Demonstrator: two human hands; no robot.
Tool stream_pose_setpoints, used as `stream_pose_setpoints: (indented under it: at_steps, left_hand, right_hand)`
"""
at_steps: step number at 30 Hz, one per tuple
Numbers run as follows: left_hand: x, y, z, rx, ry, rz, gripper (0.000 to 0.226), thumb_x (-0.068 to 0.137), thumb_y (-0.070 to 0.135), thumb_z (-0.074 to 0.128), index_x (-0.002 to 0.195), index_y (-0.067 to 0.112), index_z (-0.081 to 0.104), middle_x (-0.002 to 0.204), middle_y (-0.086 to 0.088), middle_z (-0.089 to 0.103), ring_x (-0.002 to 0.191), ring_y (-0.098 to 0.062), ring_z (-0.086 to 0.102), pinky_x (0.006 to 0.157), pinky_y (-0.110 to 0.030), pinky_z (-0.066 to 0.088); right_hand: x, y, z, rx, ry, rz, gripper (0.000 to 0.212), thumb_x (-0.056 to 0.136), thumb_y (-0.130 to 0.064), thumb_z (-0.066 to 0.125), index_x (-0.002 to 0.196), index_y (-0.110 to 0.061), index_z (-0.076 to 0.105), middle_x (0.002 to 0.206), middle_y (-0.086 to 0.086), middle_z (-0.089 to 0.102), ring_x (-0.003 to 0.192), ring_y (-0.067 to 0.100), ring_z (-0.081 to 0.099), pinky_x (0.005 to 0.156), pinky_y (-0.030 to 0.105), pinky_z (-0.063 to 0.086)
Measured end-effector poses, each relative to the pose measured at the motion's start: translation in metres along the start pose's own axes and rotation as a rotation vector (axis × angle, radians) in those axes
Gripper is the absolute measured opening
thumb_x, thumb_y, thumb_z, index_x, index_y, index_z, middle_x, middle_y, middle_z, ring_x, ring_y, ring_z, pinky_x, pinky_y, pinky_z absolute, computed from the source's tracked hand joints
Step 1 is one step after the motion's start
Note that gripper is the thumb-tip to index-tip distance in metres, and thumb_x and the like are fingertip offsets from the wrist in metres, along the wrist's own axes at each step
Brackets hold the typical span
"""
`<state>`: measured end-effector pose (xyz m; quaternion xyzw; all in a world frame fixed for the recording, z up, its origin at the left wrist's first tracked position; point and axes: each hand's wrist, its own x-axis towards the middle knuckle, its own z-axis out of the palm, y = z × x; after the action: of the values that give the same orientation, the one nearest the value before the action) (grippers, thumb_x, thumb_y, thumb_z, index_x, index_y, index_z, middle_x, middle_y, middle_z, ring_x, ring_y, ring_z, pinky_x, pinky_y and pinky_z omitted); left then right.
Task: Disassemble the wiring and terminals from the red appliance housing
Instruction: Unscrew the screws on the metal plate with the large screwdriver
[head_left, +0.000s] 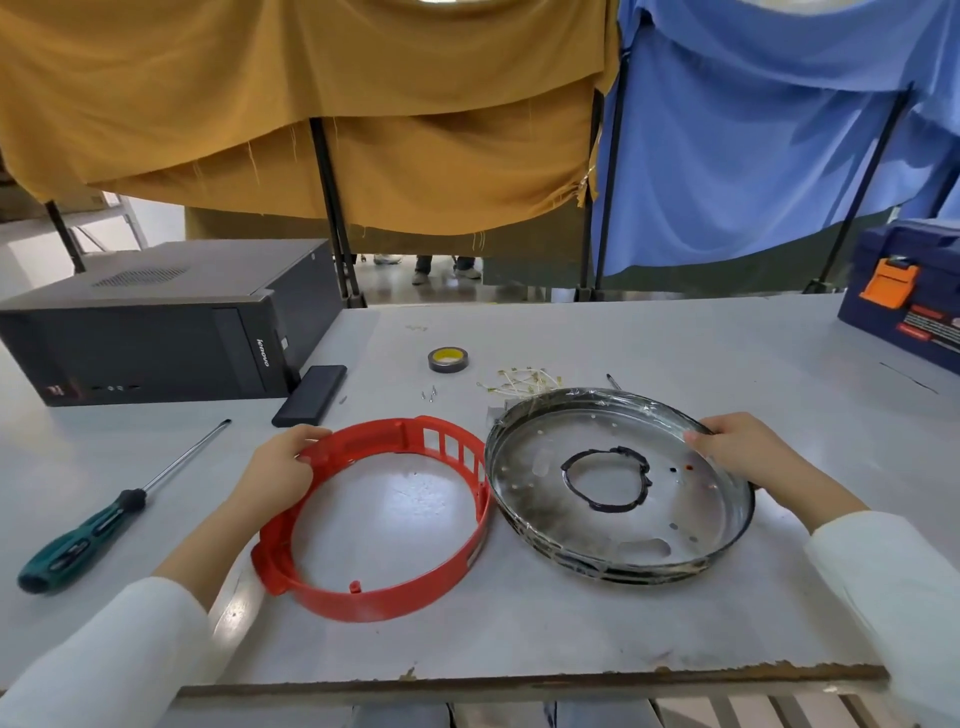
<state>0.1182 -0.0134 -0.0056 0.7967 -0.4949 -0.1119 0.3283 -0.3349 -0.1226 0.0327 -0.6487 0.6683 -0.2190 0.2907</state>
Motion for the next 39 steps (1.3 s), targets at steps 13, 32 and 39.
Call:
stream_pose_setpoints:
  at_steps: [13,32,39]
  left_hand:
    - [0.017,0.002,0.004,0.023,0.005,0.026,0.048,0.085,-0.010,0.037,0.120,0.015,0.060,0.118,-0.011,0.063,0.105,-0.029,0.056,0.082,-0.031,0.044]
    - [0.023,-0.015,-0.008,0.094,-0.017,0.046,0.048,0.086,-0.010,0.041,0.121,0.016,0.061,0.122,-0.008,0.063,0.113,-0.029,0.055,0.084,-0.030,0.039]
    - [0.020,-0.012,-0.009,0.071,-0.047,0.043,0.051,0.085,-0.012,0.038,0.123,0.015,0.059,0.123,-0.008,0.062,0.113,-0.029,0.055,0.088,-0.031,0.041]
  right_hand:
    - [0.017,-0.004,0.000,-0.249,-0.010,-0.157,0.037,0.095,-0.018,0.053,0.060,-0.011,0.046,0.058,0.004,0.048,0.056,0.018,0.043,0.055,0.030,0.030]
    - [0.009,-0.004,0.032,-0.761,0.143,-0.276,0.014,0.093,-0.030,0.042,0.082,-0.024,0.049,0.084,-0.003,0.058,0.078,0.022,0.057,0.055,0.025,0.033]
    - [0.032,0.003,0.026,-0.682,0.233,-0.132,0.041,0.094,-0.056,0.035,0.094,-0.018,0.049,0.083,-0.002,0.060,0.076,0.024,0.055,0.059,0.029,0.035]
